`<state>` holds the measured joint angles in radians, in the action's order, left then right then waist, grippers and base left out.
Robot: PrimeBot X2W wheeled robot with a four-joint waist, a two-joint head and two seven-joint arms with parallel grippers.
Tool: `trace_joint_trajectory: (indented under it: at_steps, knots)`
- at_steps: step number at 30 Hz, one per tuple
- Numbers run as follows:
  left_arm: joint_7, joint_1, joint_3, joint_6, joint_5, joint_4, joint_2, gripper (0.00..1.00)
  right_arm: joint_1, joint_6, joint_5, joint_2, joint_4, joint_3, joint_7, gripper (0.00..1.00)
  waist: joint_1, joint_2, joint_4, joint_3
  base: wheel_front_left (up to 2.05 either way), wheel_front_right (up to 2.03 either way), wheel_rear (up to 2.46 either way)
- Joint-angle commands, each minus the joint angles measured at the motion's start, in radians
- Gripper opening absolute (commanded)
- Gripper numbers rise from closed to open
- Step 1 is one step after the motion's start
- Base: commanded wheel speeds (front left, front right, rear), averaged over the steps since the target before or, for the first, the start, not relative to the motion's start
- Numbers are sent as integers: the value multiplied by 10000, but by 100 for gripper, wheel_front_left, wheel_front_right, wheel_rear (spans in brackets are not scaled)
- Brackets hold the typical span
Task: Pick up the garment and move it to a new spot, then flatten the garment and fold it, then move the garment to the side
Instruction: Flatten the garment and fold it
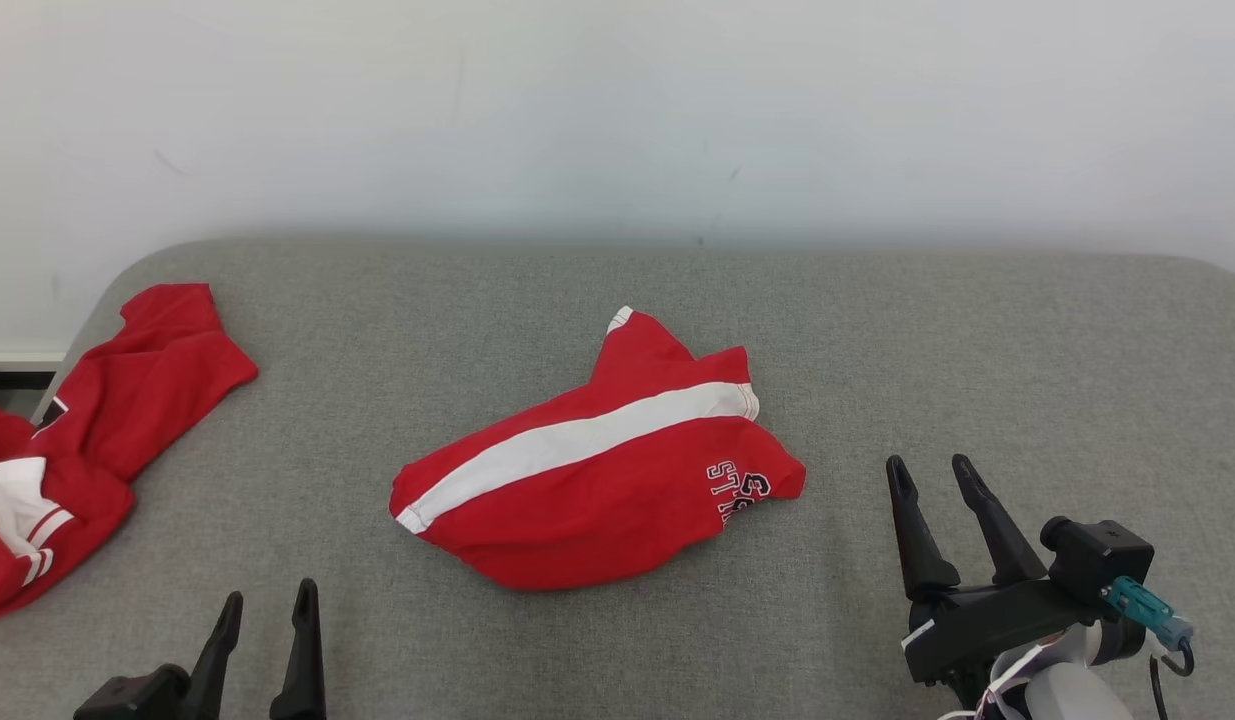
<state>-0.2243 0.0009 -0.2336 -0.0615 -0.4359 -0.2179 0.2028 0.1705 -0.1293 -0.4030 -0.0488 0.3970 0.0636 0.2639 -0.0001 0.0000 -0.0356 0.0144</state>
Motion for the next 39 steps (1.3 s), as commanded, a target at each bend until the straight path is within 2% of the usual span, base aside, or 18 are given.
trace_joint_trajectory:
  at_steps: [1,20,25,30,35,36,37,39]
  knots:
    - [29,124,2,-10,-22,53,102,100,-45,-27,2,-40,17,-35,8,100,1,0,1,-28,0,0,0]
    - [434,-399,-355,-94,88,313,160,100,262,-27,-116,-40,29,-167,10,100,1,0,-81,-378,0,0,0]
    - [828,-547,-384,-130,-58,431,171,100,526,-27,154,-32,201,-370,-392,100,1,0,-94,-425,0,0,0]
    - [1782,-819,-518,-133,-335,623,182,100,1052,-27,539,-41,245,-530,-1533,100,1,0,-117,-579,0,0,0]
    - [3207,-1313,-712,-242,-630,708,147,100,1929,-27,606,-38,290,-948,-2993,100,1,0,-175,-865,0,0,0]
    - [3476,-1446,-733,-256,-706,739,97,100,2133,-27,630,-40,367,-1028,-3352,100,1,0,-200,-941,0,0,0]
    - [3898,-1744,-805,-285,-709,784,84,100,2533,-27,507,-30,596,-971,-4297,100,1,0,-257,-1092,0,0,0]
    - [4350,-2000,-874,-371,-782,718,46,100,3034,-27,706,-34,662,-822,-5160,100,1,0,-296,-1269,0,0,0]
